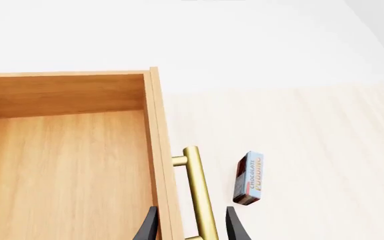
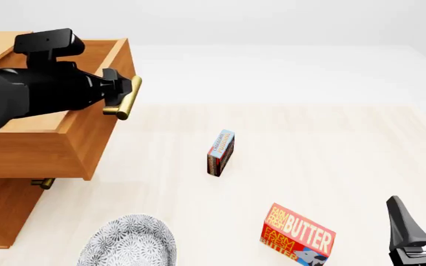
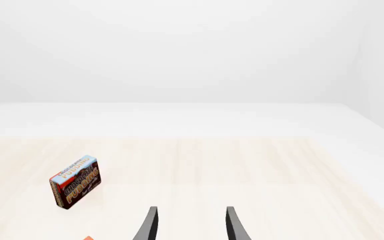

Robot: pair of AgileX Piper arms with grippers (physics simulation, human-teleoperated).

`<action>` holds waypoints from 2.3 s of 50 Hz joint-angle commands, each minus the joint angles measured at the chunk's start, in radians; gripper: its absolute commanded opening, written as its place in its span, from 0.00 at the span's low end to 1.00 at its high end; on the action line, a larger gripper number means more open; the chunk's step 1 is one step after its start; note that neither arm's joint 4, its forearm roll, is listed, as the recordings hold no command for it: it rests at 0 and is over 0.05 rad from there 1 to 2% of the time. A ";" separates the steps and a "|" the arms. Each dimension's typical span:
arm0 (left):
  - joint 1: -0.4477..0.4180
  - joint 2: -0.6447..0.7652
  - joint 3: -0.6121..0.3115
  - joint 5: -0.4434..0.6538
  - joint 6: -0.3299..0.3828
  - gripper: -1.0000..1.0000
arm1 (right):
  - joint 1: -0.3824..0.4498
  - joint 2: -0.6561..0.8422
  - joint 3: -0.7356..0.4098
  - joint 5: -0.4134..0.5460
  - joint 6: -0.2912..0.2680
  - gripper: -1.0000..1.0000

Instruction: Put the chocolate pudding in the top drawer of the cabinet and close it.

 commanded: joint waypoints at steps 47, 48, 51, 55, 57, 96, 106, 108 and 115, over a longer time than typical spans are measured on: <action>-0.087 -0.129 0.024 -0.066 0.108 1.00 | 0.000 0.000 0.000 0.000 0.000 1.00; -0.090 -0.137 0.025 -0.071 0.108 1.00 | 0.000 0.000 0.000 0.000 0.000 1.00; -0.096 -0.142 0.021 -0.070 0.119 1.00 | 0.000 0.000 0.000 0.000 0.000 1.00; -0.111 -0.158 0.010 -0.084 0.139 1.00 | 0.000 0.000 0.000 0.000 0.000 1.00; -0.112 -0.164 0.009 -0.087 0.148 1.00 | 0.000 0.000 0.000 0.000 0.000 1.00; -0.159 -0.429 0.187 -0.203 0.377 1.00 | 0.000 0.000 0.000 0.000 0.000 1.00; -0.229 -0.473 0.262 -0.240 0.448 1.00 | 0.000 0.000 0.000 0.000 0.000 1.00; -0.242 -0.473 0.283 -0.251 0.455 1.00 | 0.000 0.000 0.000 0.000 0.000 1.00; -0.342 -0.491 0.350 -0.314 0.461 1.00 | 0.000 0.000 0.000 0.000 0.000 1.00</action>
